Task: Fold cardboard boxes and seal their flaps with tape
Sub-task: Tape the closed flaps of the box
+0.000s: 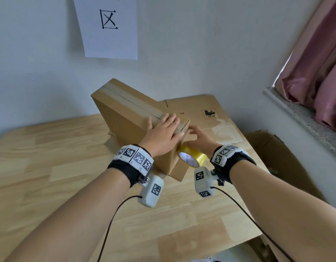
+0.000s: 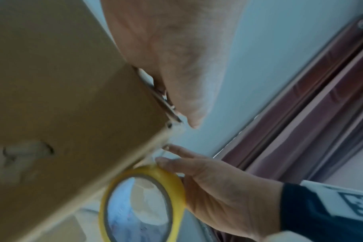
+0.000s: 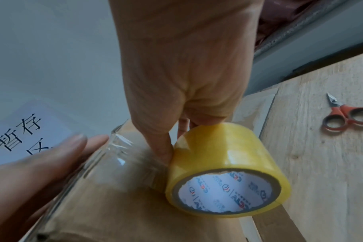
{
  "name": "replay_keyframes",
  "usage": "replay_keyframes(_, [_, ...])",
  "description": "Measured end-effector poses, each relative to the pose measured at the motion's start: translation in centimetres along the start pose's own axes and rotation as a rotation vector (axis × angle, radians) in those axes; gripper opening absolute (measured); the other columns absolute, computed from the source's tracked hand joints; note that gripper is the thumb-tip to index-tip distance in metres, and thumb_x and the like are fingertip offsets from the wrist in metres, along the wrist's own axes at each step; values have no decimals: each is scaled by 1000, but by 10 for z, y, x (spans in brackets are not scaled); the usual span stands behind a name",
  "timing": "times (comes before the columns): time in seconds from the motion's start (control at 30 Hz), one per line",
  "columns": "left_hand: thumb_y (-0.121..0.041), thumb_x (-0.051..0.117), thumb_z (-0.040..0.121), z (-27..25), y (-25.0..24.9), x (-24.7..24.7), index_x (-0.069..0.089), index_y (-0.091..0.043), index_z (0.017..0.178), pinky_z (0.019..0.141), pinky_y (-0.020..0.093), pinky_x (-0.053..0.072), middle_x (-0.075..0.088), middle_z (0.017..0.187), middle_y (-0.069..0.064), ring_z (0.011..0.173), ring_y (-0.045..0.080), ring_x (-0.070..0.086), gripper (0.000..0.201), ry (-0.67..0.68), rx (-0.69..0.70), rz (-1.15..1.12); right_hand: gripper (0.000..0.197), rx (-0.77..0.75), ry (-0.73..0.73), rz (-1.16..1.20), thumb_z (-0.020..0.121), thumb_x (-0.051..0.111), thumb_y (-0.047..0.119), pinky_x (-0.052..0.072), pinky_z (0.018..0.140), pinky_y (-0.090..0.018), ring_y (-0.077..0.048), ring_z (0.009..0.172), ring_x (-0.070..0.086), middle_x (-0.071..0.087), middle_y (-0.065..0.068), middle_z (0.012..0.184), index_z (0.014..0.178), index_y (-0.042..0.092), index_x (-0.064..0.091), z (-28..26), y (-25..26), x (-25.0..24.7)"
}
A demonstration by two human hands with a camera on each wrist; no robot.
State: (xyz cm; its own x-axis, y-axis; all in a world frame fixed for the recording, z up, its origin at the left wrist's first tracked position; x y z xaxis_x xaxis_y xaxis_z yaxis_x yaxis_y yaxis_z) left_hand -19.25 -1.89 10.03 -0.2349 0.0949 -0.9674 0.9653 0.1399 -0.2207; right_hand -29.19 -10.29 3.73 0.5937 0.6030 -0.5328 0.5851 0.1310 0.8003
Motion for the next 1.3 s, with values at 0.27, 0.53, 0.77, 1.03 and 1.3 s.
replay_keyframes(0.27, [-44, 14, 102, -5, 0, 3, 8, -32, 151, 111, 61, -11, -5, 159, -14, 144, 2, -10, 51, -119, -60, 22, 38, 186, 279, -28, 93, 53, 40, 49, 85, -33, -21, 91, 54, 59, -5, 94, 109, 7, 62, -19, -31, 4])
replay_keyframes(0.53, [-41, 35, 98, 2, -11, -3, 32, -33, 144, 105, 67, -13, 16, 157, -16, 145, 1, 2, 47, -252, -220, -56, 40, 140, 299, -119, 90, 55, 46, 43, 71, -29, -18, 64, 50, 51, -2, 65, 67, 13, 55, -16, -31, -2])
replay_keyframes(0.77, [-41, 40, 97, 5, -13, -6, 38, -31, 139, 104, 71, -7, 26, 154, -17, 145, 4, 10, 43, -309, -250, -28, 51, 82, 258, -333, 92, 50, 49, 24, 50, -26, -16, 50, 32, 33, -1, 56, 59, 13, 37, -5, -17, -6])
replay_keyframes(1.03, [-38, 42, 98, 12, -10, -8, 37, -26, 140, 106, 70, -3, 34, 150, -16, 145, 6, 15, 44, -380, -251, 20, 44, 118, 258, -193, 92, 48, 52, 35, 55, -24, -15, 58, 43, 46, 1, 65, 70, 14, 51, 5, -16, -4])
replay_keyframes(1.3, [-33, 52, 94, 8, -11, -6, 52, -21, 132, 111, 63, 10, 47, 143, -9, 140, 14, 33, 40, -547, -182, 87, 33, 486, -7, 252, 99, 41, 11, 45, 63, -24, -11, 67, 53, 56, -3, 81, 126, -5, 52, -3, -156, -56])
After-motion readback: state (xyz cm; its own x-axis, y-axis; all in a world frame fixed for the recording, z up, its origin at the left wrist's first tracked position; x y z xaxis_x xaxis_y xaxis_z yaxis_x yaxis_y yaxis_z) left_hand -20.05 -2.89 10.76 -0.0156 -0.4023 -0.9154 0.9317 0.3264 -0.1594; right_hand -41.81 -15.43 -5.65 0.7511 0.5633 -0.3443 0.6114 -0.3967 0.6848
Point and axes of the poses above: each hand's wrist, its own z-axis towards the middle knuckle, its own x-axis out of the palm, y = z × x, the point moved 9 cm from there along z, towards the middle knuckle
